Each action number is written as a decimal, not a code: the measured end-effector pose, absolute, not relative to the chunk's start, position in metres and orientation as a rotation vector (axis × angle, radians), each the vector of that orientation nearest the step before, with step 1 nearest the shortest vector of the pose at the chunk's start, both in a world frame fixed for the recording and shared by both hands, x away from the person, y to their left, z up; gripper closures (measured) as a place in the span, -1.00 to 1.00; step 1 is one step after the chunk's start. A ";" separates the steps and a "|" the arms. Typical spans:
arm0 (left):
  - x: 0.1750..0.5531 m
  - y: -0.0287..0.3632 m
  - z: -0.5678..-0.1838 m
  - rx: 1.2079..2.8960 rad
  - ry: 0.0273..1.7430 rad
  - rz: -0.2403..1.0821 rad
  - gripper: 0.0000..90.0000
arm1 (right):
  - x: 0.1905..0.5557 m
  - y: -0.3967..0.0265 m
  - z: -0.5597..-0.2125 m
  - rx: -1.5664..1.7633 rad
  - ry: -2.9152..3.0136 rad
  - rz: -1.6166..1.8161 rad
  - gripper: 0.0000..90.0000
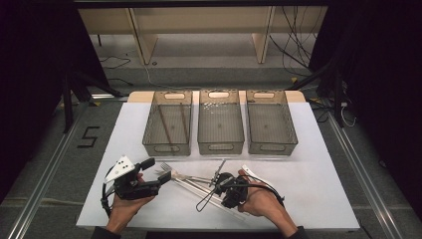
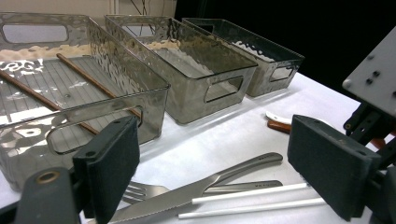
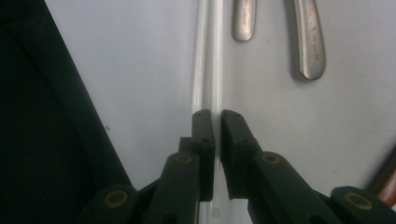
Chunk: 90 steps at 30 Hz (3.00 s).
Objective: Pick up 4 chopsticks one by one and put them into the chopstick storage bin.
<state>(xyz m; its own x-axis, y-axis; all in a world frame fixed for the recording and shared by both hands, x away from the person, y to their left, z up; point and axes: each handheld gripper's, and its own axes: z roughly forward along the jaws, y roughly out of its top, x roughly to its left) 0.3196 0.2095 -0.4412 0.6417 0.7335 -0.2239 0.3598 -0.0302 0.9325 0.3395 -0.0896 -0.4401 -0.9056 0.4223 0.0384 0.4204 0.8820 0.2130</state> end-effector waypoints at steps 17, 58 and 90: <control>0.320 0.209 -0.442 1.635 0.921 0.382 -0.63 | 0.377 -0.099 -0.398 0.857 2.900 0.714 0.89; 0.320 0.211 -0.441 1.621 0.920 0.376 -0.63 | 0.478 -0.029 -0.357 1.042 2.708 0.940 0.88; 0.320 0.211 -0.441 1.620 0.914 0.374 -0.63 | 0.520 0.007 -0.354 1.187 2.638 0.999 0.88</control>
<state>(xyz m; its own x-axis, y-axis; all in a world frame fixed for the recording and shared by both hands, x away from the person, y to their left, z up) 0.3202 0.2111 -0.4405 0.6418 0.7303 -0.2340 0.3567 -0.0142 0.9341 0.5202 0.0068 -0.3543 -0.6964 0.6938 0.1834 0.6412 0.4868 0.5932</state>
